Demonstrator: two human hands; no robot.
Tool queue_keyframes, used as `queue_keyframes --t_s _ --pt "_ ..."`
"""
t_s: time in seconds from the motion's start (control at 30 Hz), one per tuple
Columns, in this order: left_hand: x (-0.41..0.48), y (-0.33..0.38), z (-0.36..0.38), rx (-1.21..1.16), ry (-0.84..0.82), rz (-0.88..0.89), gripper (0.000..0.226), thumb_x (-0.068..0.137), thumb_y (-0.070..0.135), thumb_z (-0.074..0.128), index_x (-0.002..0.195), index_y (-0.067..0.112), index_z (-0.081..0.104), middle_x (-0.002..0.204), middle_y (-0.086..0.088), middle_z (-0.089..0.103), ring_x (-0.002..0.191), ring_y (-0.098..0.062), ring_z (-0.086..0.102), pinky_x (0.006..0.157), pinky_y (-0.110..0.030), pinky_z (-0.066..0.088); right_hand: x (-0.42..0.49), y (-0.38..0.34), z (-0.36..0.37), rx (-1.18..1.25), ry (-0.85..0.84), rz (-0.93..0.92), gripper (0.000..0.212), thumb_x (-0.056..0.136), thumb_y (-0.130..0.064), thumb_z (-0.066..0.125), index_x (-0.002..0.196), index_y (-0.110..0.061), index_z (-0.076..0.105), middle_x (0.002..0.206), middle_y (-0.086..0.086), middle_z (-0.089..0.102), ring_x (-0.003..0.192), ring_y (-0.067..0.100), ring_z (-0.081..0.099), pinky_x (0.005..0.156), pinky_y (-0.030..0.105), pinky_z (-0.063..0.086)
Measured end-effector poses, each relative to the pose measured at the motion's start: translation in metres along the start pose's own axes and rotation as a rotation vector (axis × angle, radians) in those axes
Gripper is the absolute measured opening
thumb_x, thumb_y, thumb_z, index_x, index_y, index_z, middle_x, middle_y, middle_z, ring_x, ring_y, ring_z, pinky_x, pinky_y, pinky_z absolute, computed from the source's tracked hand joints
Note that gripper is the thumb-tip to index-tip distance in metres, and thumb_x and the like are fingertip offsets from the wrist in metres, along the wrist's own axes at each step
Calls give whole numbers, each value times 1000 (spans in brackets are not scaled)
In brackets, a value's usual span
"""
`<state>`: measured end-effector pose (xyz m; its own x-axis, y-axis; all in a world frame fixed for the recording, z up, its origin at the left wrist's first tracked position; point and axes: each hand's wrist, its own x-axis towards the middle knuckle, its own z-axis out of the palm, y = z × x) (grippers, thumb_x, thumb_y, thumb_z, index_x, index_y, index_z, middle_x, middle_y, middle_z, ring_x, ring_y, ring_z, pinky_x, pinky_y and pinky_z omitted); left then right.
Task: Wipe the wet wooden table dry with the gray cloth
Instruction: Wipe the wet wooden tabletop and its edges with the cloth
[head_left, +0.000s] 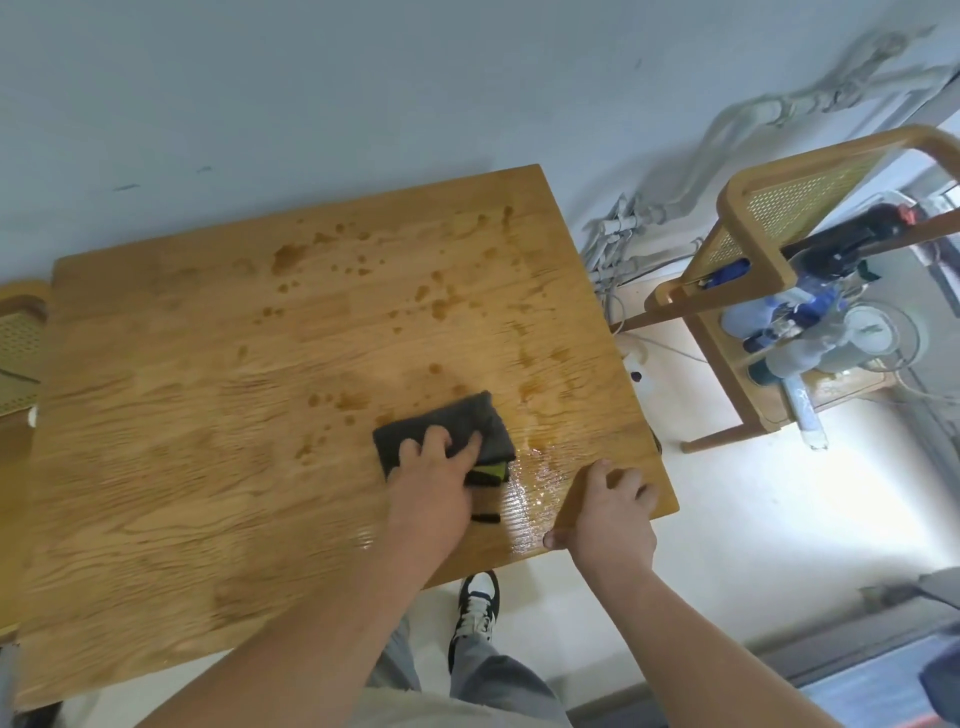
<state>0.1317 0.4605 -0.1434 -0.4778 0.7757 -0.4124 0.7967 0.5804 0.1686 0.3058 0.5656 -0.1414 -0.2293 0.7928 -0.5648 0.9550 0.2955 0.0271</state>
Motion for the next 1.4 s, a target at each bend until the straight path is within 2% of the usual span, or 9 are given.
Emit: queue_keyframes --t_s 0.2,0.4,0.47,0.63,0.83,1.0,1.07,1.27,1.4 --pt "2 5 -2 212 -148 555 73 100 24 55 157 47 18 142 -1 29 120 -27 33 93 -40 43 4 3 5 11 30 -14 123 72 -52 87 159 -16 8 154 25 20 142 48 20 104 47 52" --pt "30 21 -13 22 4 42 69 99 29 54 159 44 22 138 1 29 115 -25 33 94 -41 46 3 3 4 24 4 -18 129 67 -63 86 159 -17 7 156 23 18 145 48 17 104 49 52" --pt "19 46 0 69 -35 118 76 96 27 58 159 40 16 142 -3 26 119 -30 32 94 -43 44 2 4 5 33 11 -25 124 70 -60 85 159 -18 8 155 23 18 145 47 17 103 47 52" --pt "40 39 -5 267 -141 578 78 100 16 52 159 48 12 141 -1 28 118 -29 33 90 -42 41 0 9 4 74 39 -56 118 76 -56 83 160 -20 8 154 19 18 146 44 16 100 42 53" --pt "62 67 -14 62 -28 175 75 97 14 50 158 46 21 138 0 28 114 -29 31 95 -43 40 -1 12 3 136 33 -30 122 67 -64 86 158 -28 12 156 13 16 150 39 10 92 40 56" --pt "61 72 -4 251 -133 625 72 101 18 50 159 41 16 140 -2 29 114 -29 33 81 -40 39 -4 18 10 109 93 -9 110 62 -64 88 149 -33 27 154 9 28 147 36 19 70 33 59" --pt "90 65 -16 363 -132 710 70 103 20 48 159 45 14 141 0 28 113 -28 33 77 -39 36 -3 17 9 110 81 -25 110 67 -63 86 153 -33 23 158 10 22 149 37 15 74 33 58" --pt "93 108 -17 113 -2 243 78 96 14 52 158 46 17 142 0 27 115 -30 32 97 -47 43 -6 13 -1 99 58 -12 120 71 -65 82 160 -30 9 161 11 15 151 36 11 87 35 56" --pt "74 101 -9 164 -79 575 66 101 22 48 158 43 22 138 1 34 113 -28 35 84 -40 43 -9 15 3 34 81 -41 101 74 -70 76 153 -27 32 164 14 15 150 37 14 86 31 56"
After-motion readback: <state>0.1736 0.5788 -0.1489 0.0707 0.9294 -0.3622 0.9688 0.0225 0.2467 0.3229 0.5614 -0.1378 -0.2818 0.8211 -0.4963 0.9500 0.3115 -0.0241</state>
